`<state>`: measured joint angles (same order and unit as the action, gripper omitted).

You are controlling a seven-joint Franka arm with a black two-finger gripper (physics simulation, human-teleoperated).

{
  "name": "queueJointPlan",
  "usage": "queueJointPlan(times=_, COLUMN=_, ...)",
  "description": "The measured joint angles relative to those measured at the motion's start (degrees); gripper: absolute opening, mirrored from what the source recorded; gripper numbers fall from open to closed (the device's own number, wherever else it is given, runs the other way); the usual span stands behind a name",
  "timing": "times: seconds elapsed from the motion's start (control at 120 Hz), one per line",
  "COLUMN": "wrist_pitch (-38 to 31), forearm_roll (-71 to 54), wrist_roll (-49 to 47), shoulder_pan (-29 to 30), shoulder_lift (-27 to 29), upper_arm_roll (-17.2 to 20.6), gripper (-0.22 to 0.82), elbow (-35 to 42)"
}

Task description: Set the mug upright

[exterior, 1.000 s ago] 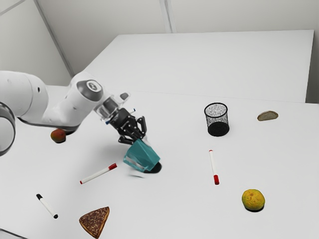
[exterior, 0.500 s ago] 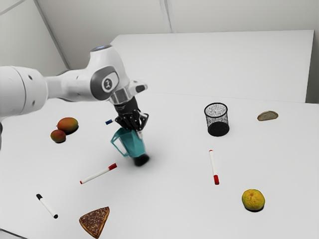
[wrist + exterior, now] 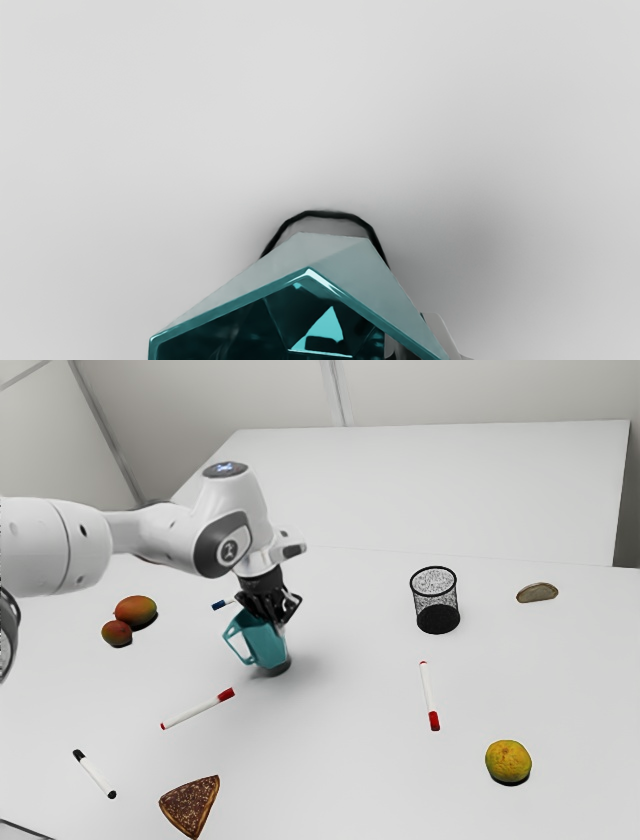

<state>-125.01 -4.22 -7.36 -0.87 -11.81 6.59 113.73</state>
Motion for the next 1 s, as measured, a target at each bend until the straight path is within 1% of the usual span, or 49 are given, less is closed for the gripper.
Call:
queueJointPlan(times=0.233, wrist_pitch=-1.0, forearm_roll=-0.2, wrist_roll=-1.0, shoulder_pan=0.0, shoulder_lift=-1.7, upper_arm_roll=0.0, gripper=-0.18, elbow=-0.1)
queueJointPlan(times=0.408, wrist_pitch=-1.0, forearm_roll=0.0, wrist_roll=-1.2, shoulder_pan=-0.4, shoulder_lift=-1.3, upper_arm_roll=0.8, gripper=0.21, elbow=-0.3)
queueJointPlan(times=0.475, wrist_pitch=-0.8, forearm_roll=0.1, wrist_roll=-1.2, shoulder_pan=-0.4, shoulder_lift=-0.6, upper_arm_roll=0.9, gripper=0.32, elbow=-0.4)
queueJointPlan(times=0.542, wrist_pitch=-0.6, forearm_roll=0.1, wrist_roll=-1.2, shoulder_pan=-0.3, shoulder_lift=0.5, upper_arm_roll=0.9, gripper=0.39, elbow=-0.4)
queueJointPlan(times=0.633, wrist_pitch=-0.4, forearm_roll=0.0, wrist_roll=-1.2, shoulder_pan=-0.3, shoulder_lift=2.8, upper_arm_roll=0.9, gripper=0.47, elbow=-0.2)
queueJointPlan(times=0.733, wrist_pitch=0.0, forearm_roll=0.1, wrist_roll=-1.2, shoulder_pan=-0.4, shoulder_lift=5.6, upper_arm_roll=0.9, gripper=0.52, elbow=-0.1)
queueJointPlan(times=0.833, wrist_pitch=1.6, forearm_roll=0.0, wrist_roll=-1.1, shoulder_pan=-1.0, shoulder_lift=7.6, upper_arm_roll=0.7, gripper=0.55, elbow=-1.6)
queueJointPlan(times=1.0, wrist_pitch=7.2, forearm_roll=-0.3, wrist_roll=-0.8, shoulder_pan=-0.9, shoulder_lift=9.2, upper_arm_roll=0.5, gripper=0.58, elbow=-6.6)
